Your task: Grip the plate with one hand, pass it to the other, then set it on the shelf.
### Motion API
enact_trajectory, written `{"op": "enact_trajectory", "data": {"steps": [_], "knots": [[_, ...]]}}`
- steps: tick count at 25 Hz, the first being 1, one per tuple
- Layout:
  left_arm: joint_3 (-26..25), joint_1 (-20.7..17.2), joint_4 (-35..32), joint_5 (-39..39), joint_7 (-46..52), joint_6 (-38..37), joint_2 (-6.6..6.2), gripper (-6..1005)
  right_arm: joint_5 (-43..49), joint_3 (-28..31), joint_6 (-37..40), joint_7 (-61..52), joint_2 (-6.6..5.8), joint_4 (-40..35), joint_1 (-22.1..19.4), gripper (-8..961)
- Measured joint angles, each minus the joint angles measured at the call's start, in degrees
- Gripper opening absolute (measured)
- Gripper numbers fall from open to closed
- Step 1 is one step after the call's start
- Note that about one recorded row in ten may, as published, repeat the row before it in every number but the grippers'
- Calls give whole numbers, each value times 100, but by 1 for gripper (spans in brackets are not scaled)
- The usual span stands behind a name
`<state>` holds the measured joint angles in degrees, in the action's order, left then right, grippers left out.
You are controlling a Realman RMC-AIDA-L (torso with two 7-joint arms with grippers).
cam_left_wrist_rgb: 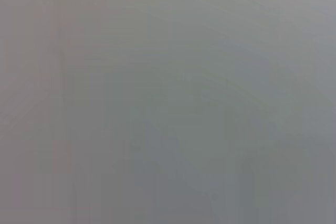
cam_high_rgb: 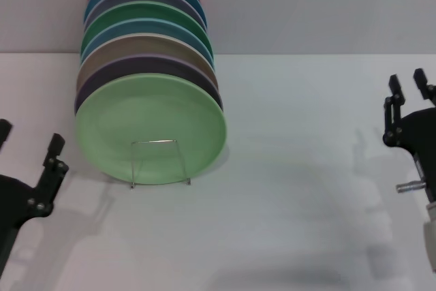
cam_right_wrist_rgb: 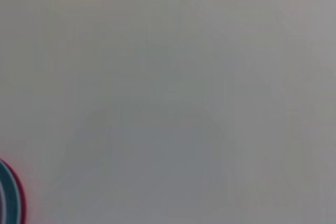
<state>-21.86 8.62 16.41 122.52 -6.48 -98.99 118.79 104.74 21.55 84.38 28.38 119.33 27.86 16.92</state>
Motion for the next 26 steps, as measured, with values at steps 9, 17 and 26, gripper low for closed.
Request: {"op": "enact_trajectory", "data": {"steps": [9,17,26], "knots": [[-700,314,-349,-87,1586,212,-24,801,-65,129,-413,-1522,-25,-685,314,331],[-1136,437,-356,-88,1583,651,-7,838,-65,199,-528,-2464,-13,-1330,543,432],[-1712,589,-325,-89,1550,913,6,837,-107,544,-556,-2719,-21,-1581,805,632]]}}
